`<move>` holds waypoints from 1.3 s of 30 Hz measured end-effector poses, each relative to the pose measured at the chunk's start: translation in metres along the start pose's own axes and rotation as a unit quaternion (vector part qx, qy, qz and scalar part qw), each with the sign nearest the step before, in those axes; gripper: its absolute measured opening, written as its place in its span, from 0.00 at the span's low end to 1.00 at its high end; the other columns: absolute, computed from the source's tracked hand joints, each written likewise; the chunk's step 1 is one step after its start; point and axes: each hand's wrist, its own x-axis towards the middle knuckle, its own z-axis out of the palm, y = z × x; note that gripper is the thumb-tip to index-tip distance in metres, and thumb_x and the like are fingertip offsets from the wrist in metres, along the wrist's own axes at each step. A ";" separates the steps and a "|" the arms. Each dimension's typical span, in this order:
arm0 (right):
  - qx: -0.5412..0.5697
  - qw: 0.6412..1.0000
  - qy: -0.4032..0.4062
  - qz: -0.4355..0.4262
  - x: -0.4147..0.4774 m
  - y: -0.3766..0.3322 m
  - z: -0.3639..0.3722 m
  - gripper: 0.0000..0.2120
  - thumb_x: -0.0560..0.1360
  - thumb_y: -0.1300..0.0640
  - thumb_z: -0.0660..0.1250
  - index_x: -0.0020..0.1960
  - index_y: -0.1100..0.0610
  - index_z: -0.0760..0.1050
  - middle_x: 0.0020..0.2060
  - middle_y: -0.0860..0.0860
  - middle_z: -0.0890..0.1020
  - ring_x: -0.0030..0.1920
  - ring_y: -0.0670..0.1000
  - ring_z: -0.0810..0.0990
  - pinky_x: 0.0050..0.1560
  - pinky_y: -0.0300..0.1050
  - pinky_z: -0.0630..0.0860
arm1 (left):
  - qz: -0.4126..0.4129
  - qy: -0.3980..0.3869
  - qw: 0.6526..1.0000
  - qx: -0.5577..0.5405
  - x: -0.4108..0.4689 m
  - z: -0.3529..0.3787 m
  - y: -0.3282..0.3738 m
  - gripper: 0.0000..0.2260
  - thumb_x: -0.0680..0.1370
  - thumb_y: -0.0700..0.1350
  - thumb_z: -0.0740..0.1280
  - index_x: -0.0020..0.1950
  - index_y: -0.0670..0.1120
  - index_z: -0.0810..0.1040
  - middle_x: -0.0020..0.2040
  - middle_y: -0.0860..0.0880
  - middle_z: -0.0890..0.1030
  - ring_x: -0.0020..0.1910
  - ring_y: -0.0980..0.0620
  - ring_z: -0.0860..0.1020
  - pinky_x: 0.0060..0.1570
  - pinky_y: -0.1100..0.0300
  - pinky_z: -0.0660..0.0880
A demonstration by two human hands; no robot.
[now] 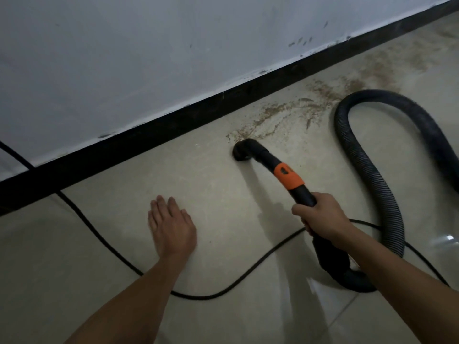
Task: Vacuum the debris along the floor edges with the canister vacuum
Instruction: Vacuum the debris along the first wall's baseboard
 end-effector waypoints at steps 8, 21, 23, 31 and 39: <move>-0.015 1.000 0.000 -0.012 0.018 -0.004 0.007 0.06 0.69 0.59 0.72 0.41 0.58 0.75 0.22 0.50 0.76 0.21 0.50 0.73 0.25 0.42 0.72 | -0.006 -0.003 1.000 0.008 0.000 0.000 0.002 0.24 0.78 0.46 0.53 0.70 0.35 0.69 0.71 0.33 0.66 0.72 0.35 0.63 0.72 0.42 0.57; 0.027 0.999 0.017 0.007 0.065 -0.030 0.016 0.07 0.69 0.60 0.72 0.42 0.61 0.75 0.23 0.51 0.76 0.21 0.52 0.73 0.25 0.44 0.72 | -0.008 -0.018 1.000 0.024 0.002 0.000 0.003 0.23 0.79 0.45 0.54 0.70 0.35 0.70 0.72 0.34 0.67 0.72 0.35 0.64 0.72 0.42 0.58; 0.018 1.000 -0.025 -0.002 0.067 -0.034 0.020 0.07 0.69 0.60 0.72 0.42 0.61 0.75 0.22 0.51 0.75 0.21 0.52 0.73 0.25 0.43 0.72 | -0.007 -0.021 0.999 0.026 0.001 0.000 0.003 0.22 0.79 0.45 0.54 0.70 0.35 0.69 0.72 0.34 0.66 0.72 0.35 0.63 0.73 0.42 0.58; 0.033 0.999 -0.020 -0.002 0.091 -0.056 0.035 0.06 0.69 0.61 0.71 0.43 0.60 0.75 0.24 0.52 0.75 0.21 0.50 0.72 0.24 0.42 0.72 | -0.013 -0.023 0.999 0.036 0.001 0.002 0.002 0.20 0.79 0.42 0.60 0.70 0.35 0.69 0.72 0.34 0.66 0.72 0.36 0.64 0.72 0.42 0.58; 0.063 0.998 0.013 0.005 0.096 -0.078 0.066 0.06 0.69 0.60 0.71 0.43 0.59 0.74 0.26 0.53 0.75 0.21 0.52 0.72 0.27 0.43 0.73 | -0.012 -0.017 0.999 0.044 0.001 0.002 0.002 0.23 0.79 0.46 0.53 0.69 0.36 0.70 0.71 0.34 0.68 0.71 0.36 0.65 0.72 0.42 0.60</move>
